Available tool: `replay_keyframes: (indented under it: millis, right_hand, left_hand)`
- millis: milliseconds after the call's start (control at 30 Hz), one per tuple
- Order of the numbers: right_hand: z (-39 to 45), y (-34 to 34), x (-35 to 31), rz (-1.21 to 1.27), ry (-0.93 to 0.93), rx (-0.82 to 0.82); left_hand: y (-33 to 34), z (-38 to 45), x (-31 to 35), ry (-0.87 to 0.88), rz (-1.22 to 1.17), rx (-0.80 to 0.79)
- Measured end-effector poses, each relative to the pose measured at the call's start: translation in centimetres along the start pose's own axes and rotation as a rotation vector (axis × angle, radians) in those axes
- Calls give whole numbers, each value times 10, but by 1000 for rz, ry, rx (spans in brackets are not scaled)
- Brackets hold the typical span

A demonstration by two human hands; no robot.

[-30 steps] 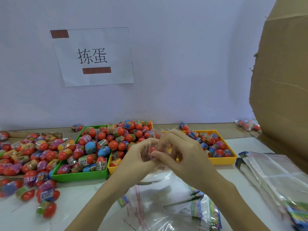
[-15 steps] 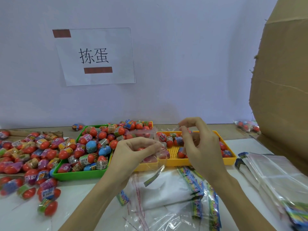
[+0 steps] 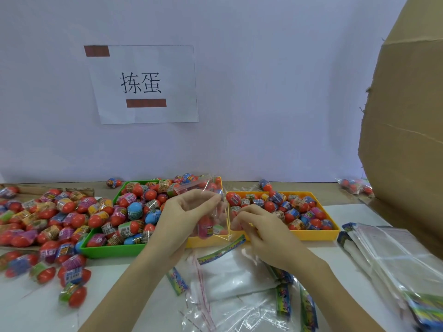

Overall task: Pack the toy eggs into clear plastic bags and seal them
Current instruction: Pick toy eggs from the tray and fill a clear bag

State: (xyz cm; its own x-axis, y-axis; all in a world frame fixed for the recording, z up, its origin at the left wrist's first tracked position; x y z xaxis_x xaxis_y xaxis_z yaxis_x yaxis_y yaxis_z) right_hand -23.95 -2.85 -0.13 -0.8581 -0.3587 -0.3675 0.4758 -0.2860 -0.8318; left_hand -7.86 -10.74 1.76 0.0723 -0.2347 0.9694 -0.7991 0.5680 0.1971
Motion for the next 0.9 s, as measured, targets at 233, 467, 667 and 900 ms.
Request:
replay_keyframes:
  millis: [233,467,667,900]
  right_hand:
    - [1,-1,6,-46,58,51]
    - [-2,-19,17,-2,115,270]
    - [-7,-45,9,427,131,598]
    - [-2,-62,-39,820,-71,644]
  left_hand:
    - [4,-1,-3,19,145,53]
    - [10,2,-9,-1,168,7]
    - [11,2,-12,-1,189,-2]
    - [17,0,-11,28,219,3]
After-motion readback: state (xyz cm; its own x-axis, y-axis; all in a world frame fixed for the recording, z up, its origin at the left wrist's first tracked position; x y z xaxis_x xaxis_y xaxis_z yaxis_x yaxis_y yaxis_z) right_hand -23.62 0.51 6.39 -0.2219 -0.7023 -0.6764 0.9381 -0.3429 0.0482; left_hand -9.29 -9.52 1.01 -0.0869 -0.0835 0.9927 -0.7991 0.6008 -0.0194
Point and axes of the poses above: each hand's wrist, its own z-axis towards the middle knuckle, its own y-axis out of the palm, x = y × z, the point moved 8 cm from there along z, towards the middle knuckle, and after that the axes turned 15 degrees about -y, right-handed, at the moved point
